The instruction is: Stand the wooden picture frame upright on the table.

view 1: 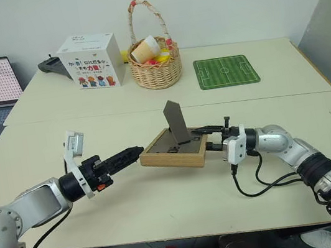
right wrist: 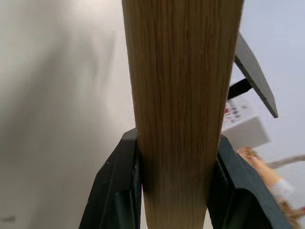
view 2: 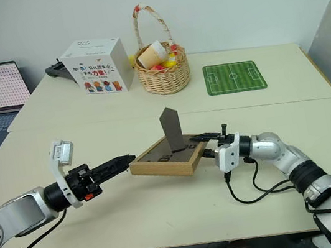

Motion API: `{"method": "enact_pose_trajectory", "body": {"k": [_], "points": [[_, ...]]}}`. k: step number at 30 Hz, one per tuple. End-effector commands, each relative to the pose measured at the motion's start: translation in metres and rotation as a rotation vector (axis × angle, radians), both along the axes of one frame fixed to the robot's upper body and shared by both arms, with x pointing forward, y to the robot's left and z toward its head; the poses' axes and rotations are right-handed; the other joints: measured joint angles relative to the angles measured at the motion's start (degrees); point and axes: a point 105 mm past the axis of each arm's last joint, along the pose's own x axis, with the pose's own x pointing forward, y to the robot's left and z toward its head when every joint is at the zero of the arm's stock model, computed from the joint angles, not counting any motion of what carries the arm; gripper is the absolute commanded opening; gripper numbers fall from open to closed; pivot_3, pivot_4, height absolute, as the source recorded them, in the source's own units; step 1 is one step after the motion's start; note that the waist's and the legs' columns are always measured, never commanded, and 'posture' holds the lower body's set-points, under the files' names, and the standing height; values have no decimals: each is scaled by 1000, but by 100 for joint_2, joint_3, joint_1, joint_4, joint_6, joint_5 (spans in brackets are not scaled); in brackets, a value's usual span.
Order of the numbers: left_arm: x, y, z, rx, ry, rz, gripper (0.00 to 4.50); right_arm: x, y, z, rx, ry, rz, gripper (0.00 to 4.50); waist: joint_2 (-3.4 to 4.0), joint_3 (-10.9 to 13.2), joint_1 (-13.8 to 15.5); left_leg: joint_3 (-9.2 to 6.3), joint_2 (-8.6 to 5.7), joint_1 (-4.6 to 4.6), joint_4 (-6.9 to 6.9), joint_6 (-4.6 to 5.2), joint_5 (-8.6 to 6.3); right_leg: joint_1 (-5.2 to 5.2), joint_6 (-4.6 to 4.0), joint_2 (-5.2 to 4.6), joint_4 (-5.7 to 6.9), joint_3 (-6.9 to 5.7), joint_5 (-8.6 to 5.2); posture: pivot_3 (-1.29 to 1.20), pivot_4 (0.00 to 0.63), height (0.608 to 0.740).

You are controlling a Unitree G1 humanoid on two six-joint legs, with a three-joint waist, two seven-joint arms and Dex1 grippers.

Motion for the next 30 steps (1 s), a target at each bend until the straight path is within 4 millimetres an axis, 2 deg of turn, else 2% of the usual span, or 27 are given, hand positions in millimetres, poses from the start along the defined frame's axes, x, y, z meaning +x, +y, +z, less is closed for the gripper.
{"method": "enact_pose_trajectory", "body": {"k": [1,4,8,13,18,19,22,24,30], "points": [[-10,-25,3,245,-246,-54,4500,10,17,30,298,524,49,1289,12,7,14,5,-2,7,-2,-1,1,4,0,0,1,4,0,0,150,740],[-8,-27,-3,325,-327,-64,4500,14,22,27,385,850,86,1284,15,9,71,5,-6,12,-7,1,-1,8,-4,5,-1,-2,-2,0,150,740],[-3,-21,-11,387,-375,-59,4500,13,25,1,295,996,90,1284,18,11,96,12,-20,9,-11,10,-6,4,-7,13,-15,-1,-4,0,150,740],[-4,-21,-18,388,-379,-82,4500,14,24,-27,214,1006,34,1284,19,11,84,23,-19,-9,-20,12,-8,-17,-6,21,-27,4,-4,0,150,740],[-5,-23,-23,389,-375,-110,4500,11,21,-36,201,990,16,1284,19,11,79,21,-16,-6,-20,12,-8,-16,-6,22,-23,4,-4,0,150,740],[-4,-23,-23,388,-373,-113,4500,9,20,-38,189,979,11,1633,18,11,78,22,-16,-5,-19,12,-8,-16,-6,22,-20,3,-4,0,150,740],[-2,-22,-23,385,-371,-122,4500,7,14,-41,171,961,-4,2168,18,11,82,21,-17,-4,-19,12,-8,-14,-6,22,-21,2,-4,0,150,740],[1,-21,-22,378,-370,-119,4500,7,9,-42,169,952,-22,2687,18,11,82,21,-18,-6,-19,12,-8,-14,-6,21,-21,1,-4,0,150,740],[9,-12,-27,385,-350,-118,4500,2,-23,-48,108,917,-90,3999,19,12,84,21,-17,-5,-20,12,-8,-14,-5,23,-22,2,-4,0,150,740]]}}
